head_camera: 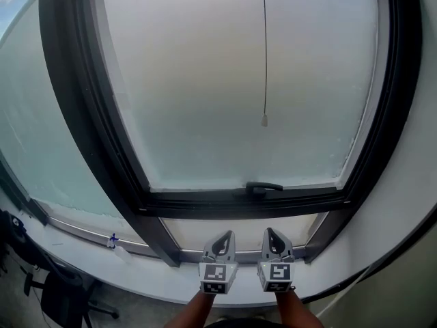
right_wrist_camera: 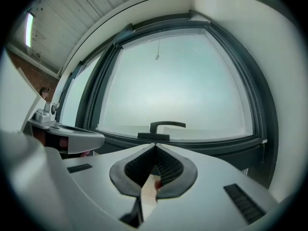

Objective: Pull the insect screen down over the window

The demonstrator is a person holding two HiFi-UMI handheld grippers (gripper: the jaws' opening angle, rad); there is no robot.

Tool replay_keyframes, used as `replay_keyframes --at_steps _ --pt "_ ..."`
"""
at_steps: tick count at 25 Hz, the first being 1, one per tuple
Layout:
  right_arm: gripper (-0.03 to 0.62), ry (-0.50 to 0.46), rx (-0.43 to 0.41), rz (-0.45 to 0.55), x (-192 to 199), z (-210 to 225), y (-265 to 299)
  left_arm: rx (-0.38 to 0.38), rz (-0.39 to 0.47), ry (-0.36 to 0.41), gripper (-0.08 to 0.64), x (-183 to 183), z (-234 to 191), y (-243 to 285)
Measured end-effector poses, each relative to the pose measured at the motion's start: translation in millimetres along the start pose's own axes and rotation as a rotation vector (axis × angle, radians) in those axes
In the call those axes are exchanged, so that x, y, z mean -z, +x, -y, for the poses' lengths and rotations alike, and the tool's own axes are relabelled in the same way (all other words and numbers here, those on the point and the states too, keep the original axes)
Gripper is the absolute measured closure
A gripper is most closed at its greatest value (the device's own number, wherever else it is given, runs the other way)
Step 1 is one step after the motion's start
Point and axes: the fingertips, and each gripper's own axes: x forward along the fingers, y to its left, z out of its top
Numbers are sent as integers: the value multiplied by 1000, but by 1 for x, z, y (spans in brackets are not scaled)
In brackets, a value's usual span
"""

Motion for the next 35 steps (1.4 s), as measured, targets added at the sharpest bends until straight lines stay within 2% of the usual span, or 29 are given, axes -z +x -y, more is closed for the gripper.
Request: replay_keyframes --at_steps 6,10,15,21,28,33,35 --pt "588 -52 -37 148 -62 -2 21 -9 104 29 566 -52 -7 21" --pt "588 -9 -45 219 -91 7 34 3 196 49 567 -95 -3 35" --pt "588 -5 -25 297 -129 14 45 -2 260 124 566 -129 -9 49" --pt "588 -64 -30 404 -181 21 52 -4 361 129 566 -182 -17 57" --pt "588 -123 9 464 -231 36 59 -34 466 166 567 -246 -24 59" --pt "588 -183 4 555 -270 37 60 -48 515 167 566 -279 -32 58" --pt "588 -195 8 595 -286 37 57 -57 526 195 567 -288 -36 60"
